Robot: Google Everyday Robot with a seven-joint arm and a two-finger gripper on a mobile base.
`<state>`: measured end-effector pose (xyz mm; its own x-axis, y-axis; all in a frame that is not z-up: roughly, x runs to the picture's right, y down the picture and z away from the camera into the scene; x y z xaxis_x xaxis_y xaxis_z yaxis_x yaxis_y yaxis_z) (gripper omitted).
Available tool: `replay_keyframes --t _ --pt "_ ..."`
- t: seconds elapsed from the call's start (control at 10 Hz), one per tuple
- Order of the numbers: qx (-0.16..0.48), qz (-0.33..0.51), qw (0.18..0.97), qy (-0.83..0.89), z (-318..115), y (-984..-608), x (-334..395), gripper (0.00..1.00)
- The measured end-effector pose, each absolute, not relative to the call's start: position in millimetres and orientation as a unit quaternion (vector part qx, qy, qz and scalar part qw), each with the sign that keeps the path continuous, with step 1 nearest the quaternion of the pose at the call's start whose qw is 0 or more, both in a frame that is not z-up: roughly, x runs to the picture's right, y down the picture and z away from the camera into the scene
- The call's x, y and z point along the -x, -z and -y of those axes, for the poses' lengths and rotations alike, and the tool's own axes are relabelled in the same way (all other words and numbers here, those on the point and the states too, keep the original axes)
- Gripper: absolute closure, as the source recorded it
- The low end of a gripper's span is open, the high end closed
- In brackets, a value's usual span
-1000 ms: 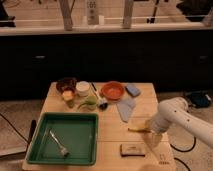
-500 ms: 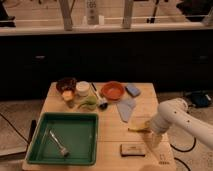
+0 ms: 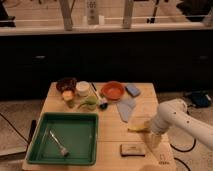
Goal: Place banana in tray
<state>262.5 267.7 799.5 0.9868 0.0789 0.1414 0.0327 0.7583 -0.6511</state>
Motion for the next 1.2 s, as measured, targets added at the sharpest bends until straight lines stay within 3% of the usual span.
replay_keyframes --t 1.2 --pt "0.343 0.085 0.935 0.003 -275.4 -799.3 -254.0 0.2"
